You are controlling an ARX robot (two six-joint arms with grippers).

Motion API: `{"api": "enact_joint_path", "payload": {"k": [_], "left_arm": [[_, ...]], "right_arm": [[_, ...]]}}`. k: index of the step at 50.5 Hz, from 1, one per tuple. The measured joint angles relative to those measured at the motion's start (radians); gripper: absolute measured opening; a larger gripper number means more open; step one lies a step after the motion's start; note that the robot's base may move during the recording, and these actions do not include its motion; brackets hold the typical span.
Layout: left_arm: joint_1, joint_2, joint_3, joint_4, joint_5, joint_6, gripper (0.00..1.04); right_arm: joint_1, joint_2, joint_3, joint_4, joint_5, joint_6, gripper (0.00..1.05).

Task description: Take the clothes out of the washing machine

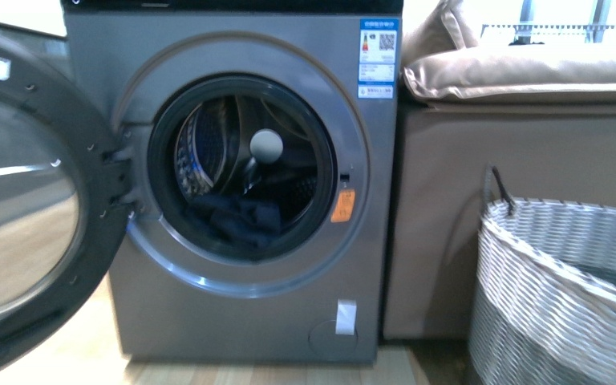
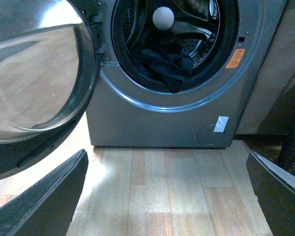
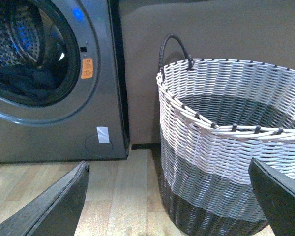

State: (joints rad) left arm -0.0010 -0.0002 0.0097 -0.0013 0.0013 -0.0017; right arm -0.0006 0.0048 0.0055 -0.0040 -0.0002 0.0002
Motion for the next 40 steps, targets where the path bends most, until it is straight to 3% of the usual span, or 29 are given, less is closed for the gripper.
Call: {"api": "enact_joint_path", "payload": {"k": [40], "left_arm": [[0.000,0.000,0.000,0.000,-0.001,0.000,0.98]], "right_arm": [[0.000,0.000,0.000,0.001,0.002,0.000,0.97]]}}
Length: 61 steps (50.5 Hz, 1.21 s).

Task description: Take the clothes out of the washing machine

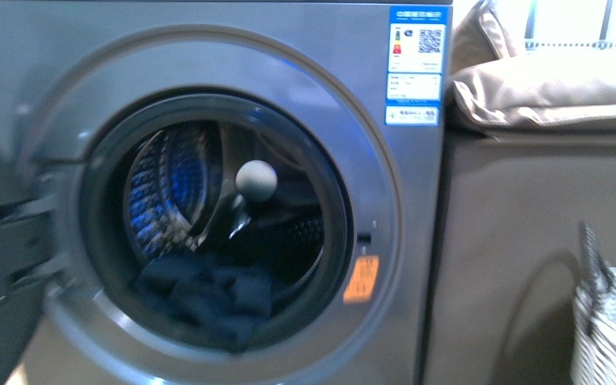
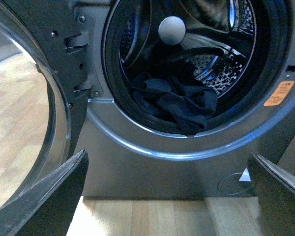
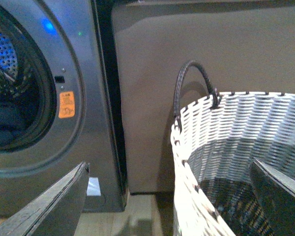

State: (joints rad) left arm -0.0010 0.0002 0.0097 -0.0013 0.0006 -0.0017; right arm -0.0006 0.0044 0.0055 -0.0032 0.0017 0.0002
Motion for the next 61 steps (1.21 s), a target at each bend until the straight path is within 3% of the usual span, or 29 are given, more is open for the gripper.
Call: {"api": "enact_joint_path", "payload": {"k": [26,27,32,38,45,61], "left_arm": [[0.000,0.002,0.000,0.000,0.000,0.000,0.98],[0.008,0.006,0.000,-0.002,0.025,-0.011,0.98],[0.090,0.087,0.010,-0.001,0.345,-0.100,0.98],[0.101,0.218,0.040,0.114,0.442,-0.143,0.98],[0.072,0.425,0.119,0.298,0.430,-0.158,0.98],[-0.140,0.880,0.249,0.576,0.319,-0.116,0.98]], "right_arm": [[0.000,0.000,0.000,0.000,-0.003,0.000,0.97],[0.000,0.000,0.000,0.000,-0.003,0.000,0.97],[0.000,0.000,0.000,0.000,-0.003,0.000,0.97],[0.000,0.000,0.000,0.000,0.000,0.000,0.97],[0.000,0.000,0.000,0.000,-0.002,0.000,0.97],[0.000,0.000,0.000,0.000,-0.002,0.000,0.97]]}}
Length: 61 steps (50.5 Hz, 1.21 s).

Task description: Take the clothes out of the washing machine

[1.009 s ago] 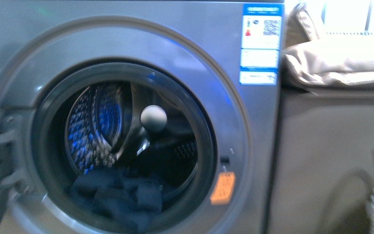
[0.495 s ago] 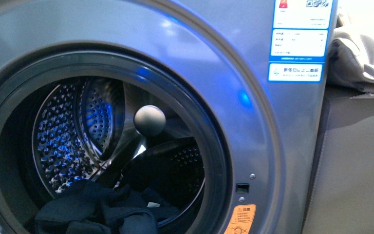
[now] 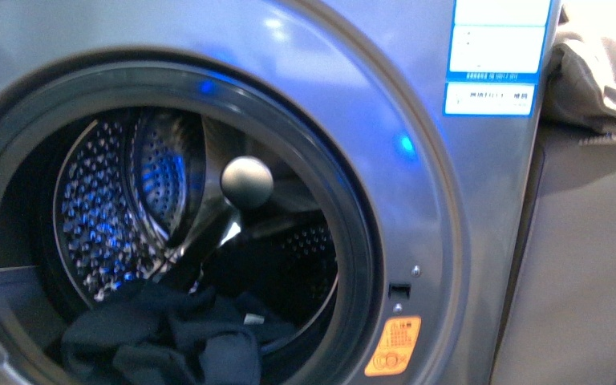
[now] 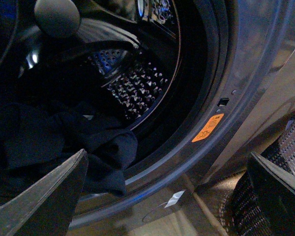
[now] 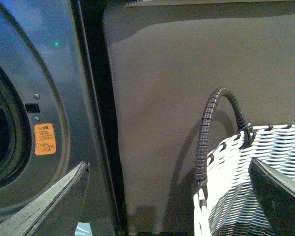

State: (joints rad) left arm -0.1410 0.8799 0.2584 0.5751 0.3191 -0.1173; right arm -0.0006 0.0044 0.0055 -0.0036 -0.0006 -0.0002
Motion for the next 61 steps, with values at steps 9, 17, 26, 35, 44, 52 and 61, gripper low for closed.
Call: {"api": "enact_joint_path", "payload": {"k": [9,17,26,35,44,52,61], "left_arm": [[-0.058,0.256,0.089,0.133,-0.045,0.051,0.98],[-0.058,0.460,0.215,0.180,-0.074,0.085,0.98],[-0.051,0.617,0.313,0.183,-0.078,0.117,0.98],[-0.037,0.773,0.417,0.187,-0.122,0.155,0.98],[-0.012,0.920,0.546,0.153,-0.195,0.192,0.98],[0.005,1.020,0.651,0.106,-0.243,0.206,0.98],[0.006,1.103,0.755,0.053,-0.278,0.220,0.98]], "right_arm": [[0.000,0.000,0.000,0.000,0.000,0.000,0.97],[0.000,0.000,0.000,0.000,0.000,0.000,0.97],[0.000,0.000,0.000,0.000,0.000,0.000,0.97],[0.000,0.000,0.000,0.000,0.000,0.000,0.97],[0.000,0.000,0.000,0.000,0.000,0.000,0.97],[0.000,0.000,0.000,0.000,0.000,0.000,0.97],[0.000,0.000,0.000,0.000,0.000,0.000,0.97]]}}
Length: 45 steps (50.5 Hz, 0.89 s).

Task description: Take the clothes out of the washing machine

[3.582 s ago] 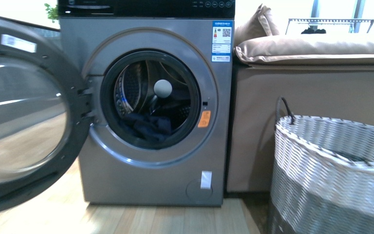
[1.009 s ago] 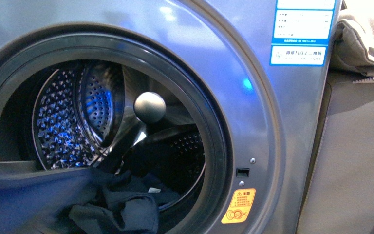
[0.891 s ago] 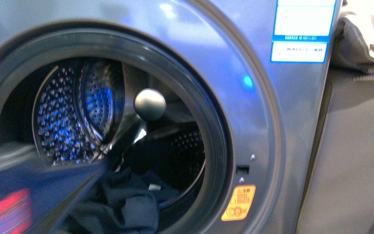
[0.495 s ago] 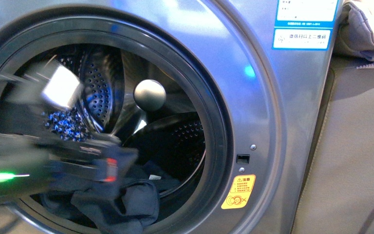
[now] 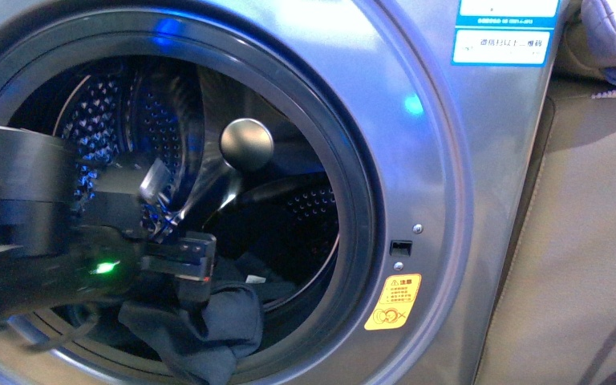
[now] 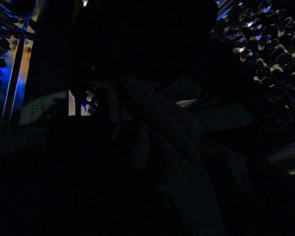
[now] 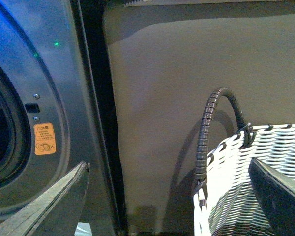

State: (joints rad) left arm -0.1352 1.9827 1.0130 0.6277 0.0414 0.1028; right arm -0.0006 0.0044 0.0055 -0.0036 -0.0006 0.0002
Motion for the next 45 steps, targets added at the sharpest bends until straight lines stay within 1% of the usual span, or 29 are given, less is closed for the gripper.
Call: {"api": "enact_joint_path", "payload": {"k": [8,14,17,28,32,38,45], "left_arm": [[-0.005,0.058,0.076,-0.057,-0.020,-0.002,0.98],[-0.012,0.094,0.123,-0.146,-0.018,-0.043,0.98],[-0.020,0.105,0.140,-0.210,-0.003,-0.092,0.98],[-0.058,0.102,0.149,-0.319,0.093,-0.217,0.98],[-0.079,0.102,0.160,-0.369,0.066,-0.199,0.98],[-0.106,0.104,0.180,-0.428,0.003,-0.121,0.98],[-0.121,0.116,0.183,-0.446,-0.016,-0.051,0.98]], "right_arm": [[0.000,0.000,0.000,0.000,0.000,0.000,0.97],[0.000,0.000,0.000,0.000,0.000,0.000,0.97],[0.000,0.000,0.000,0.000,0.000,0.000,0.97],[0.000,0.000,0.000,0.000,0.000,0.000,0.97],[0.000,0.000,0.000,0.000,0.000,0.000,0.97],[0.000,0.000,0.000,0.000,0.000,0.000,0.97],[0.000,0.000,0.000,0.000,0.000,0.000,0.97]]}}
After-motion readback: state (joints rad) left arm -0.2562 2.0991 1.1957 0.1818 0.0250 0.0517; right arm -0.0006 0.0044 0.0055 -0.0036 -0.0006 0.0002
